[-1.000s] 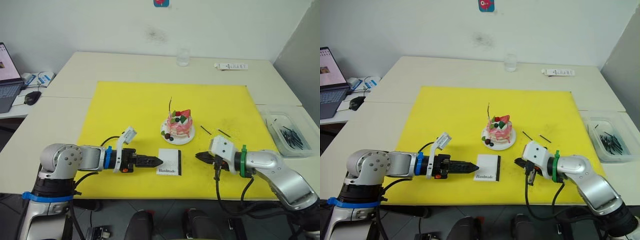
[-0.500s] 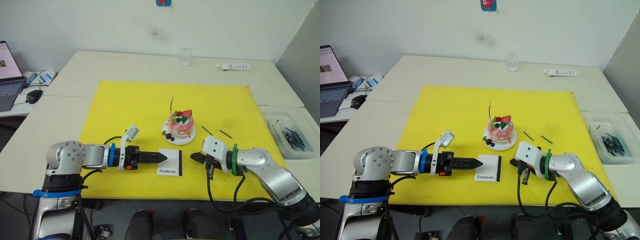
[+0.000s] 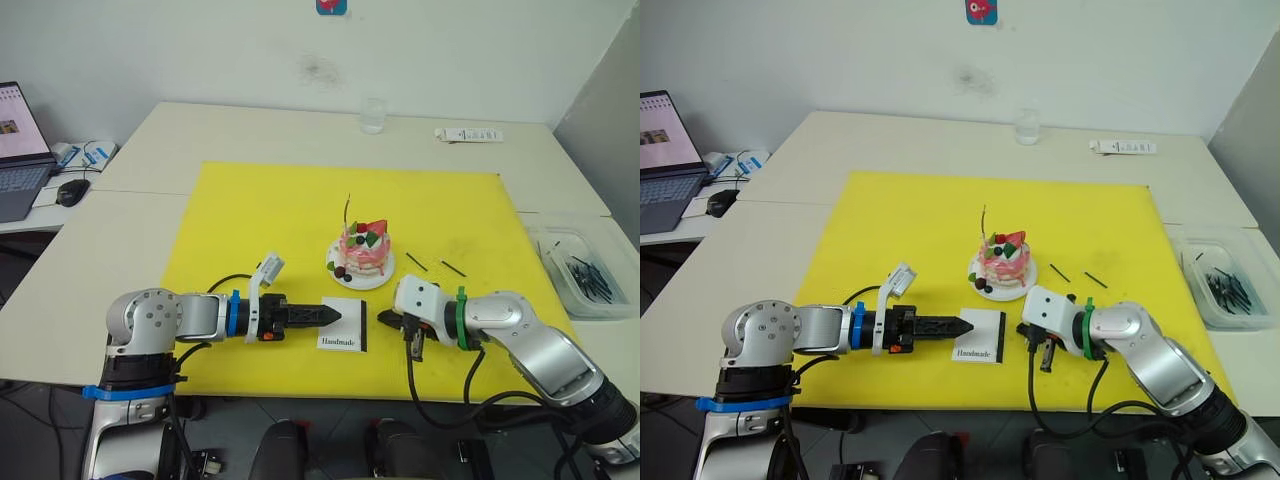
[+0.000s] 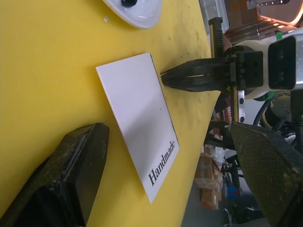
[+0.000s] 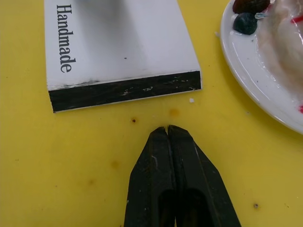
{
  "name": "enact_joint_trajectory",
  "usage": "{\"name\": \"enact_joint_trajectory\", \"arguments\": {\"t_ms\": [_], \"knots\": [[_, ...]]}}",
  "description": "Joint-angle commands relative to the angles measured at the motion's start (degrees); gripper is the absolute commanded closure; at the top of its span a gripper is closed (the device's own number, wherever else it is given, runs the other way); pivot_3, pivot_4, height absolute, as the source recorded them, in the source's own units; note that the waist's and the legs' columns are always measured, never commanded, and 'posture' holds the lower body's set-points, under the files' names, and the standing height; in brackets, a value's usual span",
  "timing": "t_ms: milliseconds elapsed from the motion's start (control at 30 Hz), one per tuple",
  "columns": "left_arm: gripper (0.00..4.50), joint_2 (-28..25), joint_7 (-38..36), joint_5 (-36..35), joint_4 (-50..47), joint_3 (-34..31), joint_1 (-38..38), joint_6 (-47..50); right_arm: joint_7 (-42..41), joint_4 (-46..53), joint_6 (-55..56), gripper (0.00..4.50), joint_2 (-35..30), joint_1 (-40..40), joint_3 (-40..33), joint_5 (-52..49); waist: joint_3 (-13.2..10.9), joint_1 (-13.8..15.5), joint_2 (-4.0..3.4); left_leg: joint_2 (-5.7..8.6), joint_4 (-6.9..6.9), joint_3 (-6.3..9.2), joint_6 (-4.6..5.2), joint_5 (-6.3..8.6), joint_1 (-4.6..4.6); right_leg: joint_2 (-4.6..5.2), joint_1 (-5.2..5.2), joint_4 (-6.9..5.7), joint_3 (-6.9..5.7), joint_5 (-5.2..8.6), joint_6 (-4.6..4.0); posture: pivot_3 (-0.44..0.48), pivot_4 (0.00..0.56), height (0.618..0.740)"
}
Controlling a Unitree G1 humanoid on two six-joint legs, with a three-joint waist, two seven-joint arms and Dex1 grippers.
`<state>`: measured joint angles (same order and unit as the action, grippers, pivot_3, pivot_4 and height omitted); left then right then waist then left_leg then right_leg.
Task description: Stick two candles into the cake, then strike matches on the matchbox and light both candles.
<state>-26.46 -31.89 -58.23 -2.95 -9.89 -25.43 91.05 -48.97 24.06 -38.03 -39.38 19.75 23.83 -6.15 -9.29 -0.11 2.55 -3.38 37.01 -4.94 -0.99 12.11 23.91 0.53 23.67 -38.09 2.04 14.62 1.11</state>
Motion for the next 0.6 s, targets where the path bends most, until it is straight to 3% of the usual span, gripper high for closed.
{"name": "enact_joint_trajectory", "arguments": {"t_ms": [33,600], "knots": [[0.00,1.2,0.4,1.3,-1.1,2.6,1.4,0.1,-1.3,-0.6,0.7,4.47,2.5,1.7,2.9,0.2,0.0,-0.1,0.00,-0.01,0.00,0.01,0.00,0.00,-0.02,-0.01,-0.02,0.00,-0.01,0.00,0.00,0.000,0.150,0.727],[0.00,2.9,0.5,2.2,-3.9,3.0,3.6,0.1,-3.8,-2.3,-0.5,4.47,8.0,5.2,4.1,-0.5,0.0,0.1,0.00,0.12,0.00,0.01,0.00,0.00,-0.04,0.38,-0.09,0.07,-0.03,0.03,-0.04,0.000,0.150,0.727]]}}
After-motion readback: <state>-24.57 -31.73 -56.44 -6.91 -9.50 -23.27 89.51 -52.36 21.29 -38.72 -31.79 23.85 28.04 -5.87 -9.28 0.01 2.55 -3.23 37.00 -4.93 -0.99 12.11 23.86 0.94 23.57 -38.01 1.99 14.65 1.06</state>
